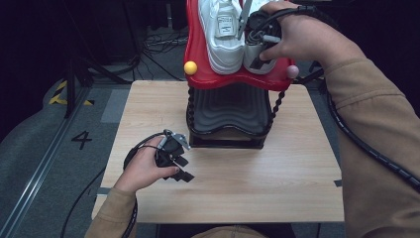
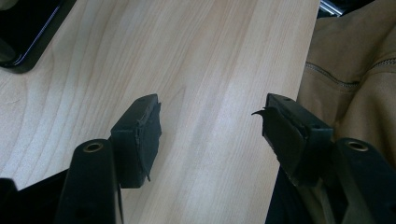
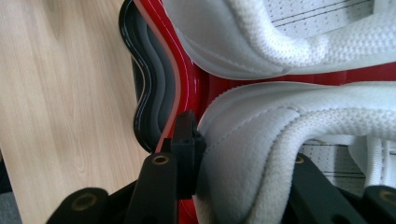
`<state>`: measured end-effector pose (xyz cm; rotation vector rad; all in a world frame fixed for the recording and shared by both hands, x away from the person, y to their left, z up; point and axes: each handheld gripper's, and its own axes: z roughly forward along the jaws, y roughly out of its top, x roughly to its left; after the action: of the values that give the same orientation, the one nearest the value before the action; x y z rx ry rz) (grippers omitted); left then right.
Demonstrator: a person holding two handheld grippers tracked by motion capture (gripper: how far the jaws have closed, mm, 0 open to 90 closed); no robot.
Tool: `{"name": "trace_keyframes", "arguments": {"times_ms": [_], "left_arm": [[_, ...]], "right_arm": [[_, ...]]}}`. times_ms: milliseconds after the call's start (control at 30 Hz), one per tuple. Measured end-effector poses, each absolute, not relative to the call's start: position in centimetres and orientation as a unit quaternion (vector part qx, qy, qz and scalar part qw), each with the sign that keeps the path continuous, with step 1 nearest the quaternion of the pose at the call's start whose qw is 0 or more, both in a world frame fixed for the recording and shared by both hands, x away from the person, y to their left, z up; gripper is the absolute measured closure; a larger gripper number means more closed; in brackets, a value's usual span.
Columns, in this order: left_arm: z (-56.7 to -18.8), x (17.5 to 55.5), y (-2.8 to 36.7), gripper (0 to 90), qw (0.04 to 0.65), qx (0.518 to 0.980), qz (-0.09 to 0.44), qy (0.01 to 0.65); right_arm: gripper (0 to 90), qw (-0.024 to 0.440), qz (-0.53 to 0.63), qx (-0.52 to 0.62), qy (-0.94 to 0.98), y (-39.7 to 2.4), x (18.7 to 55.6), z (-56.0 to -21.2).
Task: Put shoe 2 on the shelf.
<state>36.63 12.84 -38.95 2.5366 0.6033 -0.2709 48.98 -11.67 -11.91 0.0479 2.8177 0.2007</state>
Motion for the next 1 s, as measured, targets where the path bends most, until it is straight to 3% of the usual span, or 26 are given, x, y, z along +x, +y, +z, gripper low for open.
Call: {"name": "trace_keyframes", "arguments": {"times_ms": [200, 467, 700, 1000], "left_arm": [[-39.0, 36.7, 12.9, 37.7, 0.257, 0.935, -0.098, 0.225], [-38.8, 36.6, 12.8, 37.8, 0.254, 0.936, -0.098, 0.223], [-38.7, 36.5, 12.7, 37.7, 0.254, 0.937, -0.093, 0.222], [-38.6, 36.3, 12.4, 37.7, 0.251, 0.938, -0.091, 0.221]], "right_arm": [[68.4, 0.157, 0.083, 0.027, 0.984, -11.7, 48.7, -11.9], [49.4, 0.162, 0.148, 0.063, 0.974, -13.4, 47.1, -10.1], [46.1, 0.169, 0.23, 0.055, 0.957, -16.1, 44.0, -7.2], [45.3, 0.157, 0.236, 0.055, 0.957, -18.9, 41.6, -7.7]]}}
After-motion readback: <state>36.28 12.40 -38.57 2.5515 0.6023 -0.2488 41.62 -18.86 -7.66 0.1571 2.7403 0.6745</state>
